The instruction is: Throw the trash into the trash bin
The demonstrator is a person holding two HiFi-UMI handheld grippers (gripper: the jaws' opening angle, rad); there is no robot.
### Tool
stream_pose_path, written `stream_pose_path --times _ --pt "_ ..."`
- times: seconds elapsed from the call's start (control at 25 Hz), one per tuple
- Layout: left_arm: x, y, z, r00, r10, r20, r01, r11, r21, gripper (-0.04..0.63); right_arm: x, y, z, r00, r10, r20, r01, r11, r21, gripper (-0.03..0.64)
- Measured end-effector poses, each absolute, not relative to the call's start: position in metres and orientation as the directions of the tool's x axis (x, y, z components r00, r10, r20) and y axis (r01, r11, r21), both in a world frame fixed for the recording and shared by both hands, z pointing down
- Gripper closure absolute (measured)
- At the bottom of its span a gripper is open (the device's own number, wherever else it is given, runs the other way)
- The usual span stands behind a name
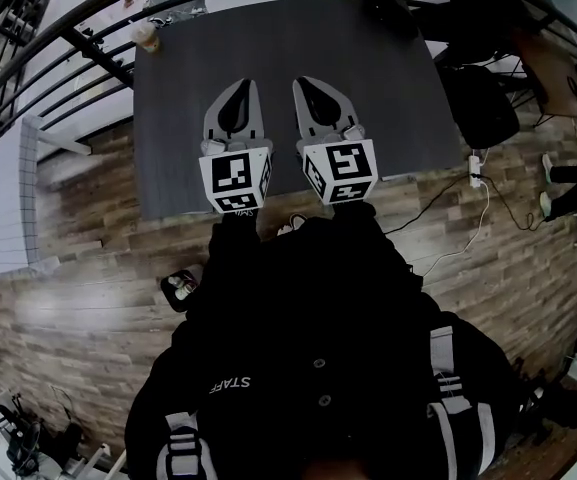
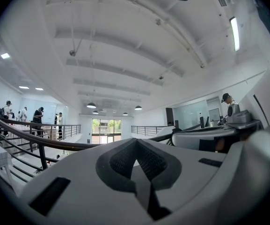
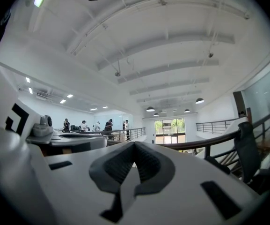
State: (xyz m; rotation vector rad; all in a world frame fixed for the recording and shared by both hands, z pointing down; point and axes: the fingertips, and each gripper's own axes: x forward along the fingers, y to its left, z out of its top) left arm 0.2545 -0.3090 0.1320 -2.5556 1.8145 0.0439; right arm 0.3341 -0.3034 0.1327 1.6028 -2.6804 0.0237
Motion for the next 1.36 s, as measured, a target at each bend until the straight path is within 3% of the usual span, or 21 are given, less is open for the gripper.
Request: stream_pose_path --times 1.36 --pt "0.247 -0.311 0.143 0.307 -0.952 -0.004 -0.951 -0.307 0.036 0.595 0.327 -0.310 0.142 -0.489 -0.870 0.055 -0.871 0.491 0.019 0.603"
